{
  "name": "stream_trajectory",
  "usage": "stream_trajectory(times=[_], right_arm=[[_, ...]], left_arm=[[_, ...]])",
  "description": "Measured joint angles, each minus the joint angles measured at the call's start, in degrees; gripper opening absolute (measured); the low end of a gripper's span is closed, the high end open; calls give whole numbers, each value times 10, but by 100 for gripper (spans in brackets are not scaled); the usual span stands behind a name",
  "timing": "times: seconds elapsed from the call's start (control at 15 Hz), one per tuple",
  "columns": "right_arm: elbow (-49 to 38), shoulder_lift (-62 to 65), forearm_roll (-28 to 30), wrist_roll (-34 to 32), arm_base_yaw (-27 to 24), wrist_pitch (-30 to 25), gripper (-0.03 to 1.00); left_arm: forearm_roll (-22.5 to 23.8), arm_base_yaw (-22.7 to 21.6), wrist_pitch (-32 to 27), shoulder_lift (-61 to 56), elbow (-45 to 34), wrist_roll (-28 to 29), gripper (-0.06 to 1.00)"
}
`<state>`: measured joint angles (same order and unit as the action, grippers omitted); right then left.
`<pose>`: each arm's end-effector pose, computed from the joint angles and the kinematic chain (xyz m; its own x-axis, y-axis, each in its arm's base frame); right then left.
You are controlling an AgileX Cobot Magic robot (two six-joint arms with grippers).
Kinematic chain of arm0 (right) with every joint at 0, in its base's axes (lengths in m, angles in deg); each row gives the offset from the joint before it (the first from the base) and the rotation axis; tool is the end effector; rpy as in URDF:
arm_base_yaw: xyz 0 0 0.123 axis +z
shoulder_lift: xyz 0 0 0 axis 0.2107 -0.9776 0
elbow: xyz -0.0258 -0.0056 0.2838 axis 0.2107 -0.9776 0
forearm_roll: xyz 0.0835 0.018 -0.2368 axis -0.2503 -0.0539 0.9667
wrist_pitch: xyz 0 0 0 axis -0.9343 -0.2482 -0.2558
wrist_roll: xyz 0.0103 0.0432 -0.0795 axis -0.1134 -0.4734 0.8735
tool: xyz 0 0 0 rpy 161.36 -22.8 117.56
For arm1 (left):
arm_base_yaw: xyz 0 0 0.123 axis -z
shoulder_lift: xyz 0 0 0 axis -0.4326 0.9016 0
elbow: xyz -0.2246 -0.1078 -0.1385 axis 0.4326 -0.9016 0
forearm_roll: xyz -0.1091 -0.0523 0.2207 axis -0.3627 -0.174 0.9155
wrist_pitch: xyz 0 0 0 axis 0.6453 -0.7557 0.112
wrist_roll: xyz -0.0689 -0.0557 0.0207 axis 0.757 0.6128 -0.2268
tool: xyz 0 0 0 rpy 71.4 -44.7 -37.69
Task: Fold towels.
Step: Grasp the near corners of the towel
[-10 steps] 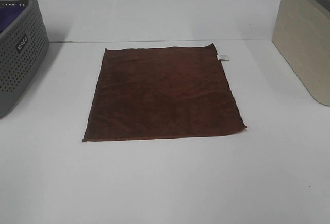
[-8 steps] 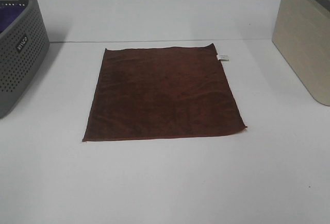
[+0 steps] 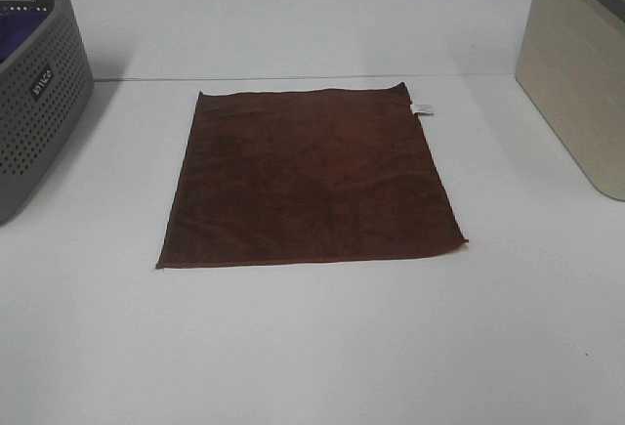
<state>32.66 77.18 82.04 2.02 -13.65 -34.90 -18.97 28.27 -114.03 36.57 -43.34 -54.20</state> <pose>-0.0072 0.0076 0.2808 -0.4354 -0.0750 -0.8971 -0.0851 0.9955 -0.0419 -0.0052 -0.0036 0.2777 -0.4380 0.0627 -0.8968 0.1028 0.9945 0.0193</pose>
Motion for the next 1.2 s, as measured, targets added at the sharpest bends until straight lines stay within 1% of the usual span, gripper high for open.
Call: stream_trajectory(times=[1.2], right_arm=[[0, 0, 0, 0, 0, 0, 77]], left_arm=[[0, 0, 0, 0, 0, 0, 65]])
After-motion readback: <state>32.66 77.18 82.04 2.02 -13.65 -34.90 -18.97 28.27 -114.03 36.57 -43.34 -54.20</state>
